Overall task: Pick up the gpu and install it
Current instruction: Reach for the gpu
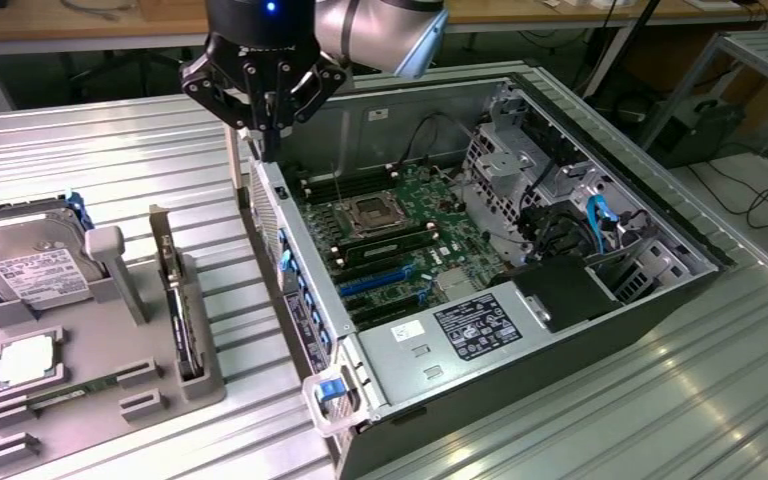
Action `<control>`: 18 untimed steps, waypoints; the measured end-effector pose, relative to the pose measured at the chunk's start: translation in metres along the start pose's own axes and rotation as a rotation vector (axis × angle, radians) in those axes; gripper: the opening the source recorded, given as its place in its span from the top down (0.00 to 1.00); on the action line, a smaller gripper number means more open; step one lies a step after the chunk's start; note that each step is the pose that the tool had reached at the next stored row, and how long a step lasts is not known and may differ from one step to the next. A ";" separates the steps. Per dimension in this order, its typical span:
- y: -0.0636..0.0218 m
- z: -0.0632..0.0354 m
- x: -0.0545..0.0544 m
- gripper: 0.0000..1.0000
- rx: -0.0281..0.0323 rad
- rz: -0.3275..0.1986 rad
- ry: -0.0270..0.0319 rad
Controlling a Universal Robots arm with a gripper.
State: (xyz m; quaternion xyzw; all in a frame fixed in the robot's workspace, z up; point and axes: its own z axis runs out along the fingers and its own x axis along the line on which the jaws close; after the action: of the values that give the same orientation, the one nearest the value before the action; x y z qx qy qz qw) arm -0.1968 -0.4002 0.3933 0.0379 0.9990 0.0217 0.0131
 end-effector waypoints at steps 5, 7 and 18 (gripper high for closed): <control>-0.0005 -0.0002 0.004 0.89 0.0001 0.000 0.0000; -0.0007 -0.0001 0.006 0.89 0.0000 0.000 0.0000; -0.0020 -0.0004 0.015 0.89 0.0000 0.000 0.0000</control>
State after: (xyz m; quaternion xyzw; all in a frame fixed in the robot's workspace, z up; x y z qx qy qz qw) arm -0.2117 -0.4011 0.3933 0.0379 0.9990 0.0217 0.0131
